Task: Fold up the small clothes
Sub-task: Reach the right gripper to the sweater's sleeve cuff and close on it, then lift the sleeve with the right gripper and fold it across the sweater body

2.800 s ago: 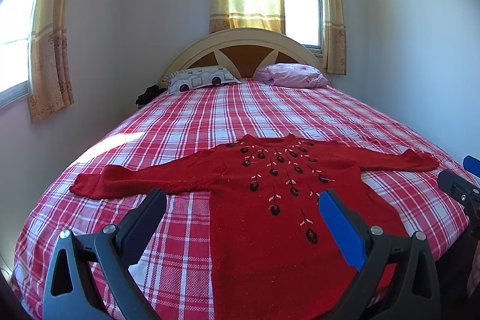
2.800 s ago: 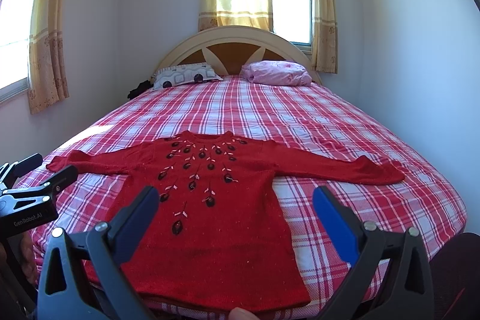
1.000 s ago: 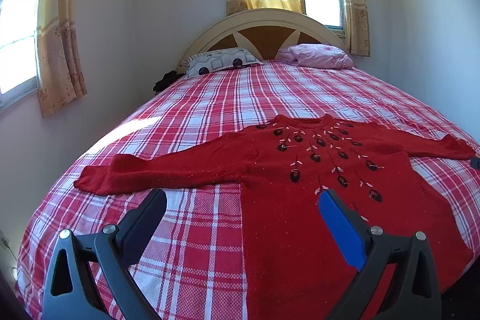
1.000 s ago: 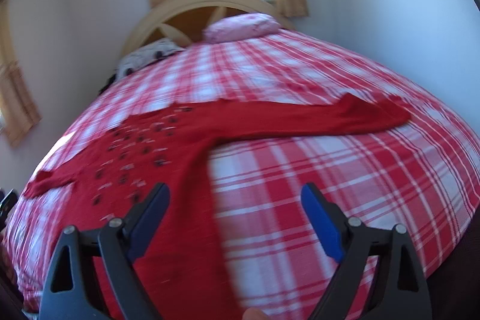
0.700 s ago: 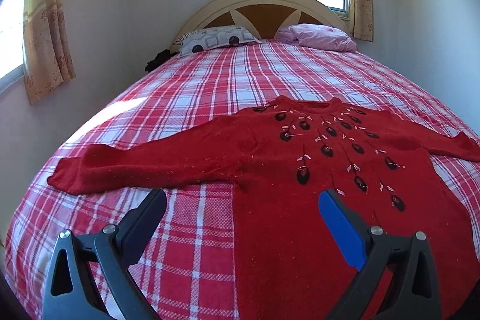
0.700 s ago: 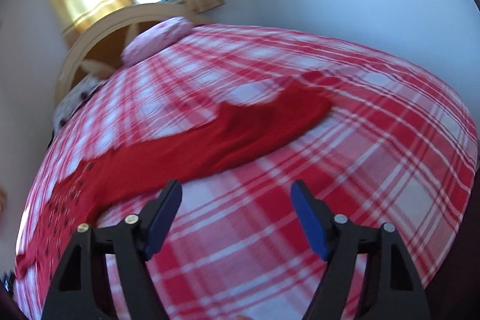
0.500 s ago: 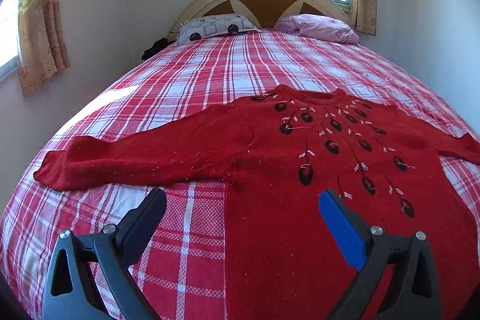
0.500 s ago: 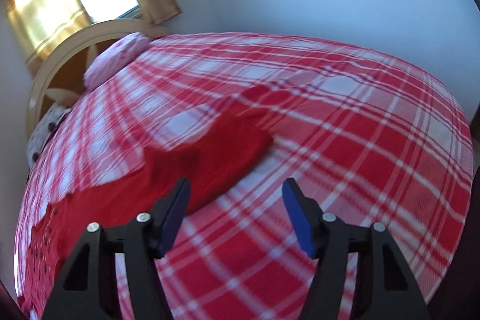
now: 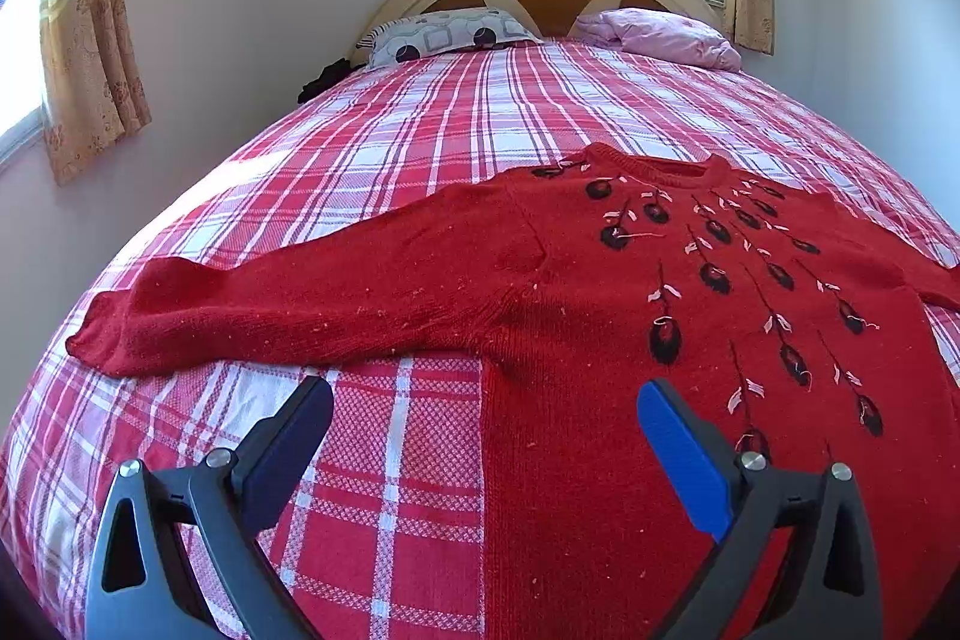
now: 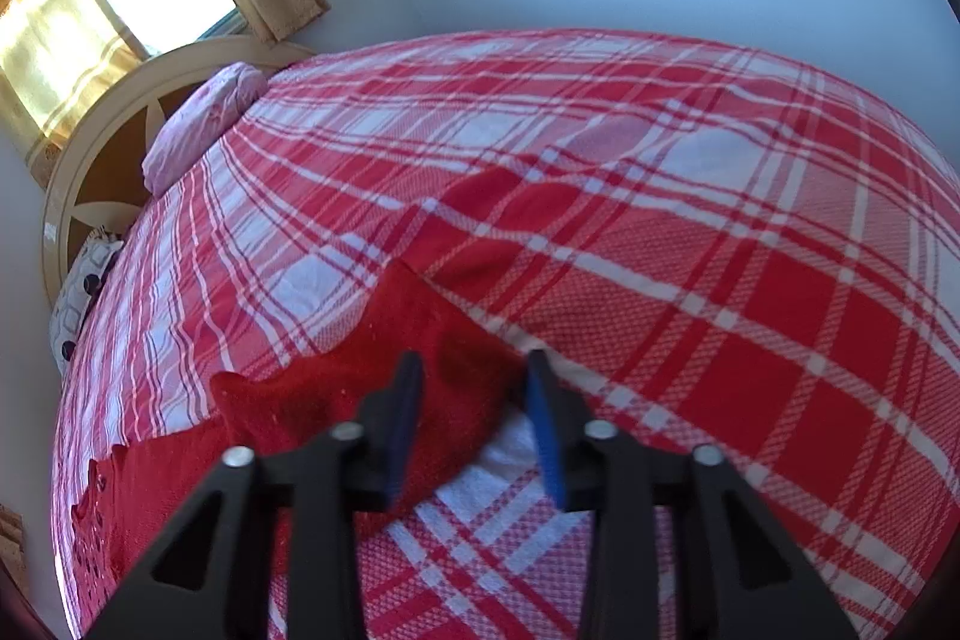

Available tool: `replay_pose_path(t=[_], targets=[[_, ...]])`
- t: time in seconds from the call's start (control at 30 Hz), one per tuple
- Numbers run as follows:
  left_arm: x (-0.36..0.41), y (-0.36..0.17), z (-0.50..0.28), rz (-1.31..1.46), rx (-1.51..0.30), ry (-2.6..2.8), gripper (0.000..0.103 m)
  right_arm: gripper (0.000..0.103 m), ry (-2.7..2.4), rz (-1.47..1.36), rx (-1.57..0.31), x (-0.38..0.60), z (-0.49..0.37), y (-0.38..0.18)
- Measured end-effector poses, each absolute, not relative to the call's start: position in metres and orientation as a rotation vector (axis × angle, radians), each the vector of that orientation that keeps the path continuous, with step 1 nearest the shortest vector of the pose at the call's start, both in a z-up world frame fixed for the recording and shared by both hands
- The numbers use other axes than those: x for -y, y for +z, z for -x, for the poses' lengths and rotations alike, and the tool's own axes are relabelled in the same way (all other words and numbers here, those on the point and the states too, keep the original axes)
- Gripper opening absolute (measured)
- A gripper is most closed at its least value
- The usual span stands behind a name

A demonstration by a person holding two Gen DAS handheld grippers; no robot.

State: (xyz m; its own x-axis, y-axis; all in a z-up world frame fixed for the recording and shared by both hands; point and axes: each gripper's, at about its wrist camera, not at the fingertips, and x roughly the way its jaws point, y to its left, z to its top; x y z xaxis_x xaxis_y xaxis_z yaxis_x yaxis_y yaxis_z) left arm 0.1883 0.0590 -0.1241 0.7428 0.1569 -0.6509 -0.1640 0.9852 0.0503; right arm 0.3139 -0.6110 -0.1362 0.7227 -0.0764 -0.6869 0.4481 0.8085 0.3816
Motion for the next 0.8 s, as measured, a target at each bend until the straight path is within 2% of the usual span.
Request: replay_pose_path(t=[0.07, 0.13, 0.4, 0.6, 0.8], targets=[[-0.059, -0.125, -0.189, 0.015, -0.715, 0.167, 0.102, 0.017, -0.305, -0.574, -0.717, 0.613, -0.317, -0.138], [-0.060, -0.125, -0.188, 0.018, -0.714, 0.160, 0.102, 0.014, -0.288, -0.593, -0.710, 0.613, -0.317, -0.135], [-0.065, -0.121, -0.183, 0.052, -0.693, 0.139, 0.102, 0.013, -0.145, -0.469, -0.642, 0.554, -0.320, -0.081], [-0.070, -0.121, -0.178, 0.069, -0.686, 0.125, 0.102, 0.012, 0.044, -0.325, -0.609, 0.462, -0.334, -0.032], [-0.076, -0.122, -0.173, 0.078, -0.680, 0.115, 0.102, 0.012, 0.202, -0.191, -0.615, 0.363, -0.350, -0.015]])
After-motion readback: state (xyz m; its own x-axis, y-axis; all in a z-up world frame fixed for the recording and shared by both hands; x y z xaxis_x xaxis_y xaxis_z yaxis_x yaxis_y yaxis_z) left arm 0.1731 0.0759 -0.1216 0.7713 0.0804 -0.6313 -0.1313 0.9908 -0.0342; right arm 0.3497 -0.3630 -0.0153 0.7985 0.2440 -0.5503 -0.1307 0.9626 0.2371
